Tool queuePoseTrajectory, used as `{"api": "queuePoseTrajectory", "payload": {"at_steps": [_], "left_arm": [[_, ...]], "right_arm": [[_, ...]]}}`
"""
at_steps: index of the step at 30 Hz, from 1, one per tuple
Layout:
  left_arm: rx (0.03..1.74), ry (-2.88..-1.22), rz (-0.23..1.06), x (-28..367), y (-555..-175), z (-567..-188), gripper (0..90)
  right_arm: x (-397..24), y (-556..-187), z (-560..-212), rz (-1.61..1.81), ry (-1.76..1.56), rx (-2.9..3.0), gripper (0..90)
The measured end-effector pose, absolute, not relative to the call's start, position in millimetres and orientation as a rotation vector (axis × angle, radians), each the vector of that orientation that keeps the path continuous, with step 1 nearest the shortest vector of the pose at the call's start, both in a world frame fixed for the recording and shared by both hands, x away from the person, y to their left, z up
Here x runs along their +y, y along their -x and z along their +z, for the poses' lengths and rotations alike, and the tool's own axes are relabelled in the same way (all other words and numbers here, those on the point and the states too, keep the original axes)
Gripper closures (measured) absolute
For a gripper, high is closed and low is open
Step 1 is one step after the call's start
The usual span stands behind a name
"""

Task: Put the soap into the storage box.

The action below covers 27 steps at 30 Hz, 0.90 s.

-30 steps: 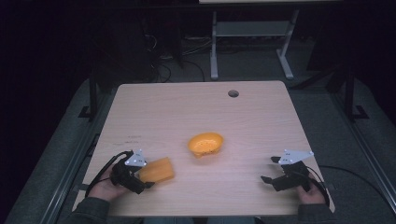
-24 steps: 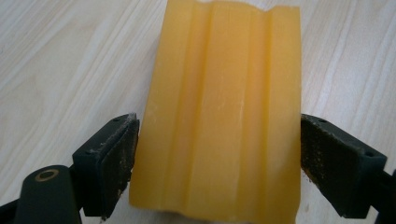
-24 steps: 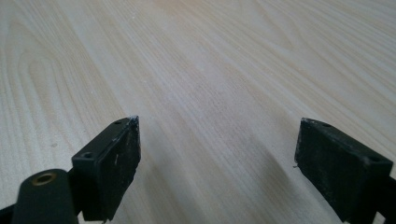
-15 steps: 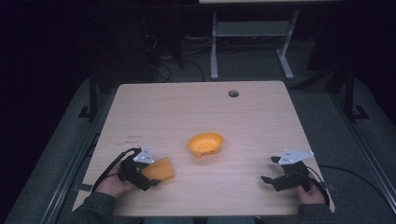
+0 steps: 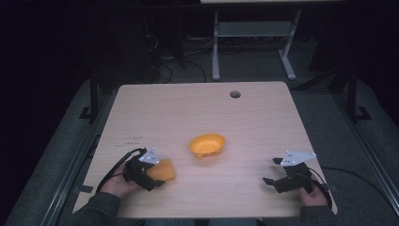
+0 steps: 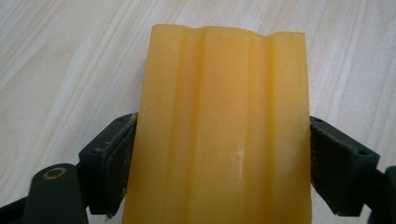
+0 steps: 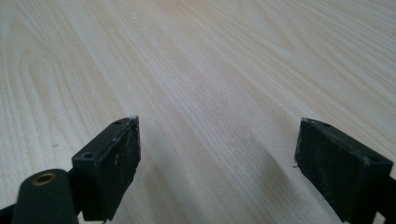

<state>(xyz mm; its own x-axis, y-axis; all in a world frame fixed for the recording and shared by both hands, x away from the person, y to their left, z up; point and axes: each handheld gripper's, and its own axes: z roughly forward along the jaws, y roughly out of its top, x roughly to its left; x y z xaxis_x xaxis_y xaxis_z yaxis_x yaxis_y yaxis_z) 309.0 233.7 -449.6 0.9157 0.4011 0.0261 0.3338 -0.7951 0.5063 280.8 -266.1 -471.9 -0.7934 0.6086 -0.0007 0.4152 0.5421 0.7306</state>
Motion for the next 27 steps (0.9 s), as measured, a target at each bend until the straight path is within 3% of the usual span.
{"api": "queuePoseTrajectory", "payload": {"at_steps": [27], "left_arm": [[0.535, -2.56, 0.204, 232, -306, -436, 20.4]], "right_arm": [[-270, -279, -471, 1.116, -0.861, 2.512, 13.7]]}}
